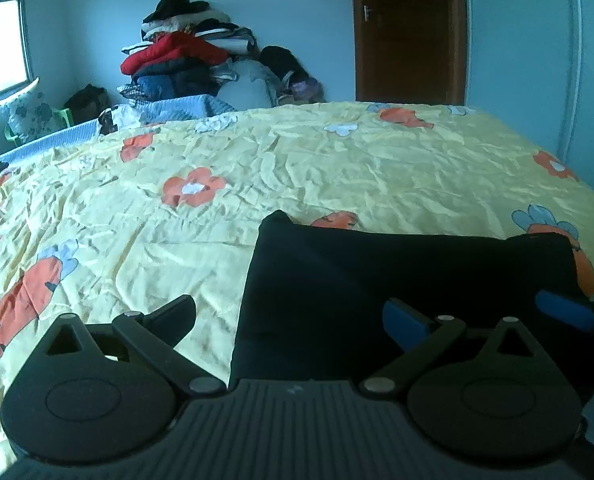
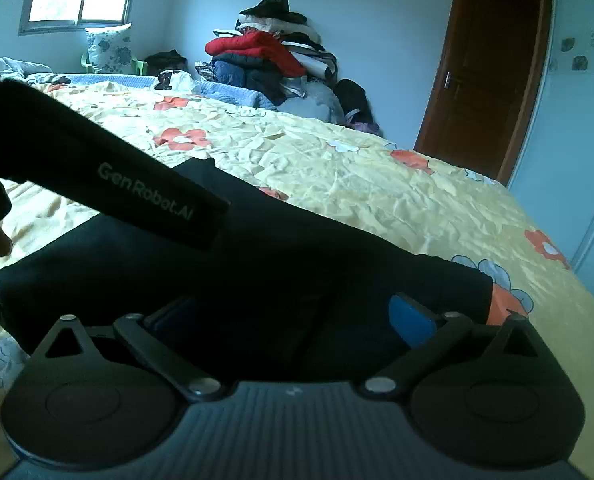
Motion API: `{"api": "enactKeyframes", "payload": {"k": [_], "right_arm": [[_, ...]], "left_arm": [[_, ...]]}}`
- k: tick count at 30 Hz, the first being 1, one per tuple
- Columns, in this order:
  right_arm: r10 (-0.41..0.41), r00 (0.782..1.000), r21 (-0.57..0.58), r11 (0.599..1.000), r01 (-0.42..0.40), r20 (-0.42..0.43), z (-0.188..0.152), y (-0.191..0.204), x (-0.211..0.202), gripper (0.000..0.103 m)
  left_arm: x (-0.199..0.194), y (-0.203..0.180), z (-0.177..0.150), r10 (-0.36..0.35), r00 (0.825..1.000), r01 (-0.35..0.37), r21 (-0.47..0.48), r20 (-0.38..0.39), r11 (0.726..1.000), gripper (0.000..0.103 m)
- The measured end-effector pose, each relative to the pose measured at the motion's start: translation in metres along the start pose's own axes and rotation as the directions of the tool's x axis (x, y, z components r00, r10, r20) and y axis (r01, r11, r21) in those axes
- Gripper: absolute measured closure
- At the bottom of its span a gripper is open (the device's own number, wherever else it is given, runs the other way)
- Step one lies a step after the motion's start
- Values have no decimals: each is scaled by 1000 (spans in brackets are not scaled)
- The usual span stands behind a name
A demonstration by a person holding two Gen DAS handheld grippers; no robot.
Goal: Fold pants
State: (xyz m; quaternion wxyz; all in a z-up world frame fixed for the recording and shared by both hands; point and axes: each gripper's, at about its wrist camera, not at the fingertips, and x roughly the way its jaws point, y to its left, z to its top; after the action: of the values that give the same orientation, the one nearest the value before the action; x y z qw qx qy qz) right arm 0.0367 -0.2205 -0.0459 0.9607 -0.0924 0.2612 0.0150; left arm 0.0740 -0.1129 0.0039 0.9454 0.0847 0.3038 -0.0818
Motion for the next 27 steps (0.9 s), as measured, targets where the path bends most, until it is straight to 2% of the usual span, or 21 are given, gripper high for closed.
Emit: {"api": "enactKeyframes", "payload": {"k": [7,17,23,27], "right_arm": [[-11,1000,-17,1000,11,-2,-1,3,-2,0],[-14,1000,-21,1000,14,-1,0,5,-1,0],[-14,1000,-21,1000,14,-1,0,5,-1,0],[-15,1000,-22,1000,15,-1,0,4,-1,0]], "left_arm": [[3,3,-2,1,1000,-2,-23,-29,1000,1],[-1,3,4,10,1000,-11,-36,-28,999,1],[-7,-8,3,47,999,-47,5,4,999,1],[-9,-5,3,36,999,-36,22,2,999,1]]}}
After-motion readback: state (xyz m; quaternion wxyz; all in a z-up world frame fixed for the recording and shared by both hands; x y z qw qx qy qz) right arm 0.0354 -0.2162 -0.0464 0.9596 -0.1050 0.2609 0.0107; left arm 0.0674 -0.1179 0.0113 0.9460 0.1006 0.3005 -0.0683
